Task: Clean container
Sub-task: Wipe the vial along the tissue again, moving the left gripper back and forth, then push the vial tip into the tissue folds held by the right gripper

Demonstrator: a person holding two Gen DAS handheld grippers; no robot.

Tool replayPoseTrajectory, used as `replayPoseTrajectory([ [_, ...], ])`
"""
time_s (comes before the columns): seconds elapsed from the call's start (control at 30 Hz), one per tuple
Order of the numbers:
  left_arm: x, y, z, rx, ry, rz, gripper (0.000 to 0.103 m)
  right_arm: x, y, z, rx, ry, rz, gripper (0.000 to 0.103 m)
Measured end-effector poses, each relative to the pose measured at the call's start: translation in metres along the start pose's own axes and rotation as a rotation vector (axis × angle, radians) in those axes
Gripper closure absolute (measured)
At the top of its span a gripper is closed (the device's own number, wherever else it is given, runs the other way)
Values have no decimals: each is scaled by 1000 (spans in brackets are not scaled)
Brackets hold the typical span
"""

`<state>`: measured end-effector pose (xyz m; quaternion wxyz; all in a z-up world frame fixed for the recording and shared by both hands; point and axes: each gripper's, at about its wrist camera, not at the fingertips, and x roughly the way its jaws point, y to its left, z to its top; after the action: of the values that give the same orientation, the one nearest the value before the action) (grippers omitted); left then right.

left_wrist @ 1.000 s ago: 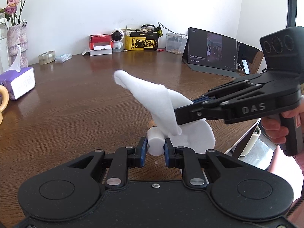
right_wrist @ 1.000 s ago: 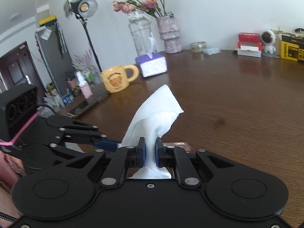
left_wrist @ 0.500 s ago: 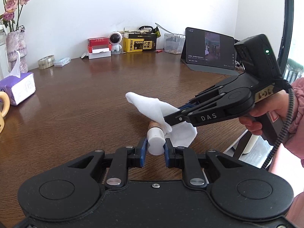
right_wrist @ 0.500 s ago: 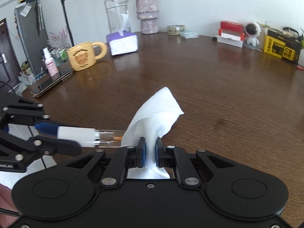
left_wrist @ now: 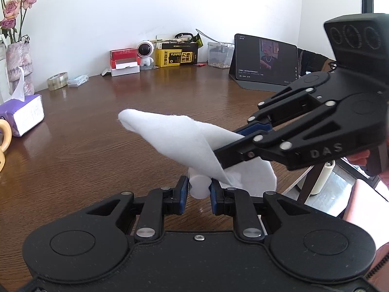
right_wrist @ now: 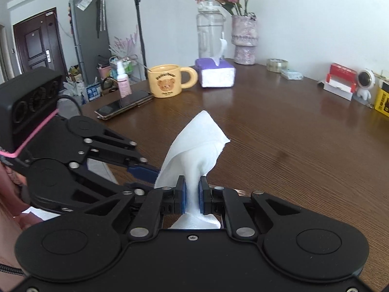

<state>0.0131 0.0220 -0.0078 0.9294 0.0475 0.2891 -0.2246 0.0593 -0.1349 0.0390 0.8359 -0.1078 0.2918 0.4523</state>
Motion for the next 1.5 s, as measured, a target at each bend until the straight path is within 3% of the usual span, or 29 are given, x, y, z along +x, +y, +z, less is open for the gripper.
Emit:
replayPoseTrajectory([
  [0.33, -3, -3, -3, 19, -8, 4, 84, 22, -36, -6, 77, 53, -103, 92],
  [0.7, -3, -1, -3, 17, -20, 2, 84, 14, -36, -31, 70, 61, -243, 91],
  [1.0, 0, 19, 3, -132, -20, -41, 84, 6, -22, -53, 36, 58, -352, 91],
  [1.27, -2, 23, 15, -176, -69, -50, 84, 2, 18, -51, -8, -25, -240, 91],
  [1.5, -2, 23, 18, -181, -66, -28, 84, 0, 49, -44, -44, -112, -115, 91],
])
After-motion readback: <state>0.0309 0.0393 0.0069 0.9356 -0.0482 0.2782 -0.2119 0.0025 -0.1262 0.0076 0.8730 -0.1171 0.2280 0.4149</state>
